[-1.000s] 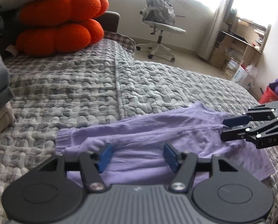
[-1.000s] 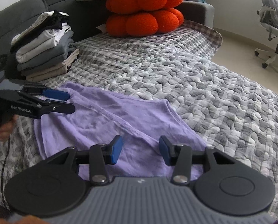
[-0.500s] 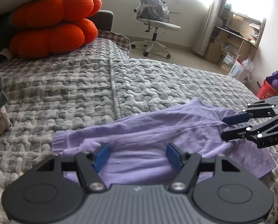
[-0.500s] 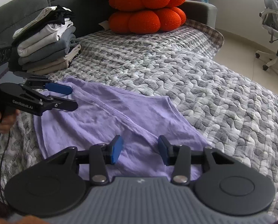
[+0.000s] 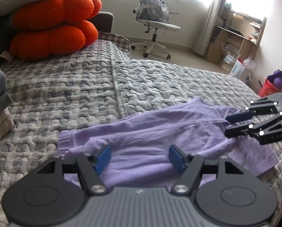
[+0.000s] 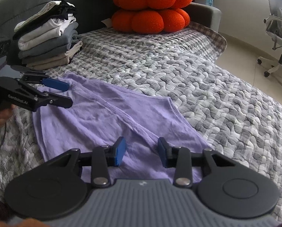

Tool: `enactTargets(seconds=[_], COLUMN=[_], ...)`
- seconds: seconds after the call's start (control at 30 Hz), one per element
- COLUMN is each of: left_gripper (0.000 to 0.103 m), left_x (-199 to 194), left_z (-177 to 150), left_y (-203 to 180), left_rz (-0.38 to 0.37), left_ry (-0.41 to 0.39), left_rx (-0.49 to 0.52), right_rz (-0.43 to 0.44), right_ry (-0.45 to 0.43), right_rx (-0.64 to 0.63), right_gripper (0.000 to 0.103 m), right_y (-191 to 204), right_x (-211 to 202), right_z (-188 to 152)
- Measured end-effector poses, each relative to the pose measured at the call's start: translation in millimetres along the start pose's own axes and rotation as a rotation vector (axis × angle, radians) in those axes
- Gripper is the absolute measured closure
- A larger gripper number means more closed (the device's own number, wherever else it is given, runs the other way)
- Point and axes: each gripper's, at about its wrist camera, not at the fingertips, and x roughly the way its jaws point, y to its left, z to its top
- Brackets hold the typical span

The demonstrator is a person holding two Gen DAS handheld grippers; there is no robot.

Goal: Fold clothes

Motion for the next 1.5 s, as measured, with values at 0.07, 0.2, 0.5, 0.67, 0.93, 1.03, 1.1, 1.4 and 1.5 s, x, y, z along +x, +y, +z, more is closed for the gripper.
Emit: enactTargets(seconds=[0.07, 0.2, 0.5, 0.67, 0.93, 1.03, 1.1, 1.4, 1.5], left_gripper=[0.034, 0.034, 0.041, 0.06, 0.097, 0.099, 0.099, 0.06, 0.062], left_x=[-1.8, -0.1, 21.5, 21.7, 14.8, 9.9, 7.7, 17.7, 17.2], left_z=[-0.2, 7.1, 24.3, 23.7, 16.1, 13.3, 12.2, 11.1, 7.8], left_y=[1.3, -1.9, -13.8, -14.8, -28.7, -33.8, -36.1, -9.9, 11.9], left_rz=[-0.004, 0.0, -0.041, -0.039, 0.03, 0.065, 0.088, 0.213, 0.275], left_ry=[0.004, 0.002, 0.04, 0.033, -0.023, -0.062, -0.092, -0.094, -0.089], left_rx=[0.008, 0.03, 0.094, 0.092, 0.116, 0.122, 0.121, 0.024, -0.037], right_rz=[0.0, -0.008, -0.001, 0.016, -0.022, -0.074, -0.098, -0.147, -0.194], right_ry=[0.0, -0.009, -0.002, -0.002, -0.03, -0.071, -0.088, -0.095, -0.106], right_rx=[-0.004, -0.006, 0.008, 0.005, -0.07, -0.097, -0.089, 0.015, 0.046], right_gripper=[0.064, 0.064, 0.064, 0.065, 0.1, 0.1, 0.1, 0.079, 0.078], right_y=[-0.2, -2.9, -10.6, -11.6, 7.3, 13.2, 12.6, -4.2, -12.9], right_x=[-1.1, -4.1, 0.3, 4.1, 1.1, -7.1, -7.0, 6.9, 2.7], right_z=[-0.7, -0.5, 1.3, 4.1, 1.7, 0.3, 1.3, 2.3, 0.4])
